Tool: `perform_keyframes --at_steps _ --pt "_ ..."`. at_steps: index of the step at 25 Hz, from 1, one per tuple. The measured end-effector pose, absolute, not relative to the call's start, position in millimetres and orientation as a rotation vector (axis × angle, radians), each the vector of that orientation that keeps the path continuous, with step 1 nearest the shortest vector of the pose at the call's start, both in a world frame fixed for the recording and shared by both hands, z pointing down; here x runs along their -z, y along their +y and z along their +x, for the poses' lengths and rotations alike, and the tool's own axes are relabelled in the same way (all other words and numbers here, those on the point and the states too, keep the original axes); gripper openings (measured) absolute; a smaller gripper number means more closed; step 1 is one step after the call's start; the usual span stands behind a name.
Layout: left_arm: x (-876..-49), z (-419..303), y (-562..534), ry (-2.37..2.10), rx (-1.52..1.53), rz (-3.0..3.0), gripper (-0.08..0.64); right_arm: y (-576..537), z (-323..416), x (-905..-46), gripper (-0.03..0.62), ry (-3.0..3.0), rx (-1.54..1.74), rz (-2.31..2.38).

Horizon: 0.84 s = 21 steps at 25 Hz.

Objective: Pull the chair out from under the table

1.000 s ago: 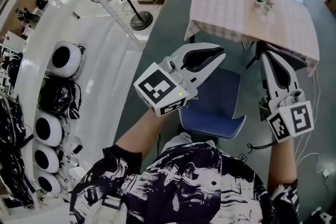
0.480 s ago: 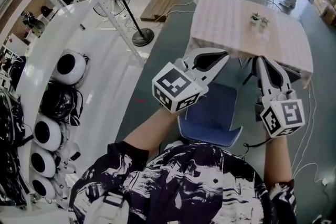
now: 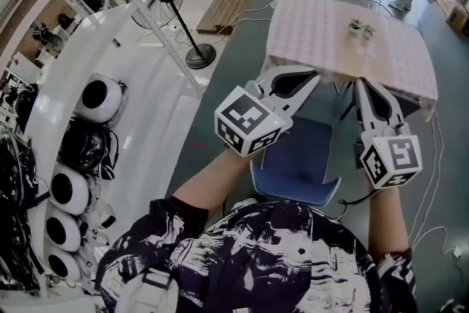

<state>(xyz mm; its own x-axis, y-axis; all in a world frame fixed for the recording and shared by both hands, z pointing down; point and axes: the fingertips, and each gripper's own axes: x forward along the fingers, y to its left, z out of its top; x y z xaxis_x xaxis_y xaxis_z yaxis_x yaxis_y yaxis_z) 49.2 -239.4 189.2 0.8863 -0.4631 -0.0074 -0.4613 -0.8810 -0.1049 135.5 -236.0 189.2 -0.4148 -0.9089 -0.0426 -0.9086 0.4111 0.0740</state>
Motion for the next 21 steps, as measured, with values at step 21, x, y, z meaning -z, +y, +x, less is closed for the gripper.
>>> perform_keyframes --at_steps 21 --pt "-191.1 45.8 -243.6 0.764 0.022 -2.945 0.005 -233.6 137.6 -187.0 0.002 -2.625 0.164 1.732"
